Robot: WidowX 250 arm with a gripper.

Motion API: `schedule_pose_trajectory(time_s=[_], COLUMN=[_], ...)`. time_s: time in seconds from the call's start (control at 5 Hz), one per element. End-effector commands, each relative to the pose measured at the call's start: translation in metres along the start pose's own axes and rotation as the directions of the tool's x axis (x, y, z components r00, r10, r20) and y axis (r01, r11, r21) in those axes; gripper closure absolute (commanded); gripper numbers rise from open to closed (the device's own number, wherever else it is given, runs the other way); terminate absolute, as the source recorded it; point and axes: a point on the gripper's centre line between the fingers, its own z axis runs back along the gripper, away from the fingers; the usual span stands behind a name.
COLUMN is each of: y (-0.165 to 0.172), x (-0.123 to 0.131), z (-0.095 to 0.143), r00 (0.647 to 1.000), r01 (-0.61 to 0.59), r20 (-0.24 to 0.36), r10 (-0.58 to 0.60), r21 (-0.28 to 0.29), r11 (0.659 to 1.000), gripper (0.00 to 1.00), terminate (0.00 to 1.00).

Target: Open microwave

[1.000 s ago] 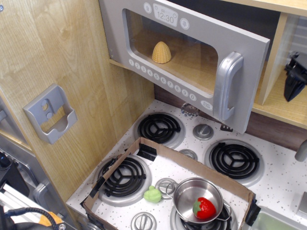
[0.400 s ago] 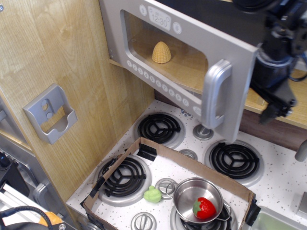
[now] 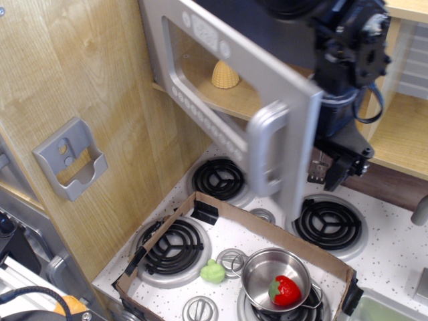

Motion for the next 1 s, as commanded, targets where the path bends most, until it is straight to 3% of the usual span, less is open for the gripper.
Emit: schedule_pose_trajectory(time_s=[0.0,0.4,0.6,0.8], y=[0.0,0.019,0.021,0.021], x=[-0.051,-0.09,-0.103,-0.103], z=[0.017,0.002,0.0,0.0], r00=[0.992,0.986,0.968,0.968], r01=[-0.121,-0.157,-0.249,-0.249], r20=[0.044,0.061,0.023,0.023], r10=[0.12,0.155,0.249,0.249], r21=[0.004,0.029,-0.007,-0.007], r11=[0.993,0.987,0.969,0.969], gripper=[0.0,0.0,0.0,0.0], terminate=[0.0,0.0,0.0,1.0])
